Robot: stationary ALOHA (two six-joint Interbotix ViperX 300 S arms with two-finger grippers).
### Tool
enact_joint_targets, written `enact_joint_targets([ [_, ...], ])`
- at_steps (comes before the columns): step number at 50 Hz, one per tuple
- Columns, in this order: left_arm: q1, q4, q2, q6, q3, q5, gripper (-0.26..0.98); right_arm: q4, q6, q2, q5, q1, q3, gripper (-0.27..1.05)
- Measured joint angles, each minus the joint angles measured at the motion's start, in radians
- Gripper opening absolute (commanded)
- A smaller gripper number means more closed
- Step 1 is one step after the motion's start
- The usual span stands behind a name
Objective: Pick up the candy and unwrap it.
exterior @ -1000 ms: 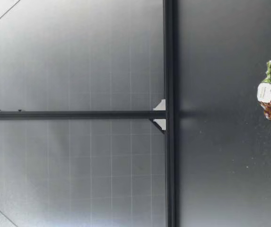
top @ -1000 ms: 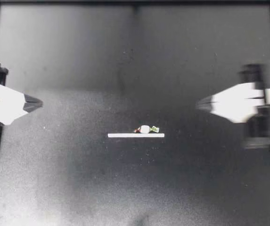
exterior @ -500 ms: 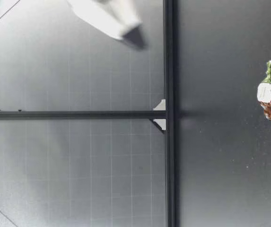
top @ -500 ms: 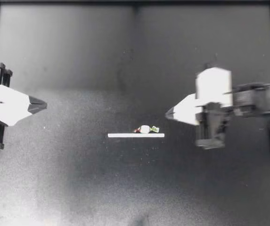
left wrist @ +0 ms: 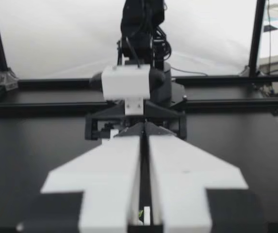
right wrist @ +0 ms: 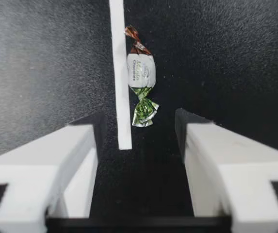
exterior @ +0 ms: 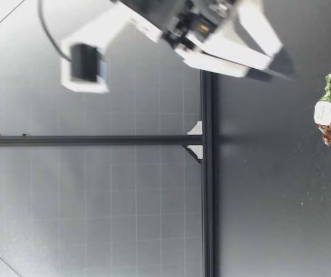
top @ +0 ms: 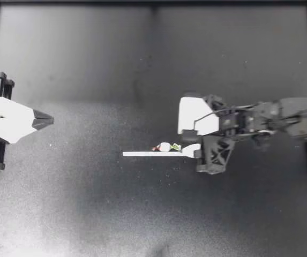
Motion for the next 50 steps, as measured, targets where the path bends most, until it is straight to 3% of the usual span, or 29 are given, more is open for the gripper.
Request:
enact_joint_targets([
  [27,0.000,0.000,0.000,0.002,0.000,0.000,-0.10,0.000,0.002,0.138,0.023,-0.003,-0.060,0.52],
  [31,0.000,0.000,0.000,0.002,0.000,0.000,-0.10,0.000,0.003,0.146,0.029,-0.003,-0.063,0.45],
  [45,0.000,0.000,0.000,-0.002,0.000,0.002,-0.10,0.002,0.002,0.169,0.112,-0.002,-0.109,-0.05],
  [50,-0.002,-0.002,0.000,-0.015,0.000,0.011,-0.10,0.002,0.000,0.175,0.166,-0.003,-0.130,-0.14],
])
